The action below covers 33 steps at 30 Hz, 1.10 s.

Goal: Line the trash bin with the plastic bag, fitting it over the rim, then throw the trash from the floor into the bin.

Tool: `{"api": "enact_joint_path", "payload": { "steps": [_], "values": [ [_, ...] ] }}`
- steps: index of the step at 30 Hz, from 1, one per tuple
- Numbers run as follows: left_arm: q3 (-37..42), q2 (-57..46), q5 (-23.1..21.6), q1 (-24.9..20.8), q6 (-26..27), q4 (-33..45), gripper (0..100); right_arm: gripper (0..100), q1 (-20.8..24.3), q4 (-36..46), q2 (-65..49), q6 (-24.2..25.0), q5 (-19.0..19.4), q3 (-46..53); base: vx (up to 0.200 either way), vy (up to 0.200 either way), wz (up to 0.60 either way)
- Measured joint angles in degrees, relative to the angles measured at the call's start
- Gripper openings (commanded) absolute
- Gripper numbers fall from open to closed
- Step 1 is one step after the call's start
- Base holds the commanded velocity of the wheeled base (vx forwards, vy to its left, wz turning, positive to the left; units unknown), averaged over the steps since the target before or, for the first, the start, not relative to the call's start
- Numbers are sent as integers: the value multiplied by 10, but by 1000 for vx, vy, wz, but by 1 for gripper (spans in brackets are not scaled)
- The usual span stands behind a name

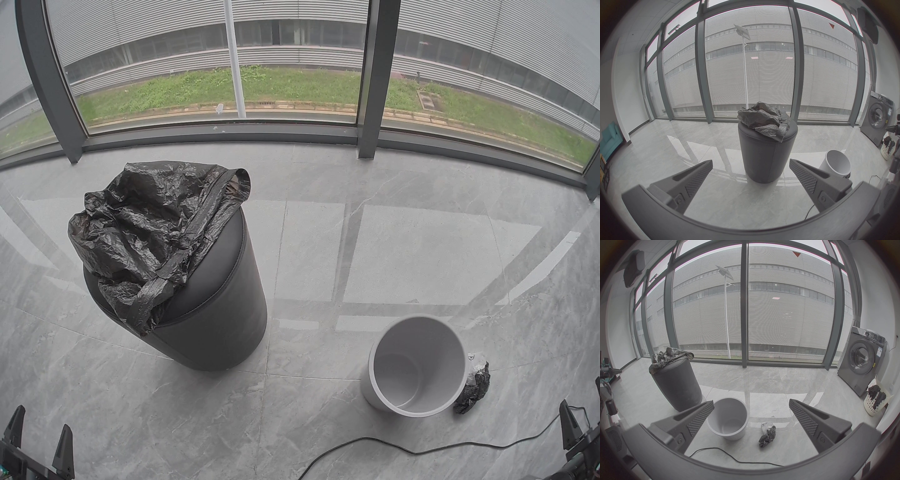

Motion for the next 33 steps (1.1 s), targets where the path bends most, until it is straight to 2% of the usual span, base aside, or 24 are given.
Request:
{"api": "enact_joint_path", "payload": {
  "steps": [3, 6, 9, 12, 15, 33],
  "values": [
    [0, 0, 0, 0, -2, 0, 100, 100, 0, 0, 0, 0, 0, 0, 200, 0, 0],
    [0, 0, 2, 0, -6, -1, 100, 100, -1, 1, 0, 0, 0, 0, 0, 0, 0],
    [0, 0, 1, 0, -6, -1, 100, 100, 0, 0, 0, 0, 0, 0, 0, 200, 0],
    [0, 0, 0, 0, 0, 1, 100, 100, 0, 0, 0, 0, -1, 0, 200, 200, 0],
    [0, 0, 0, 0, -2, -1, 100, 100, 0, 0, 0, 0, -1, 0, 200, 0, 0],
    [0, 0, 0, 0, -2, 3, 100, 100, 0, 0, 0, 1, -2, 0, 0, 0, 0]
  ]
}}
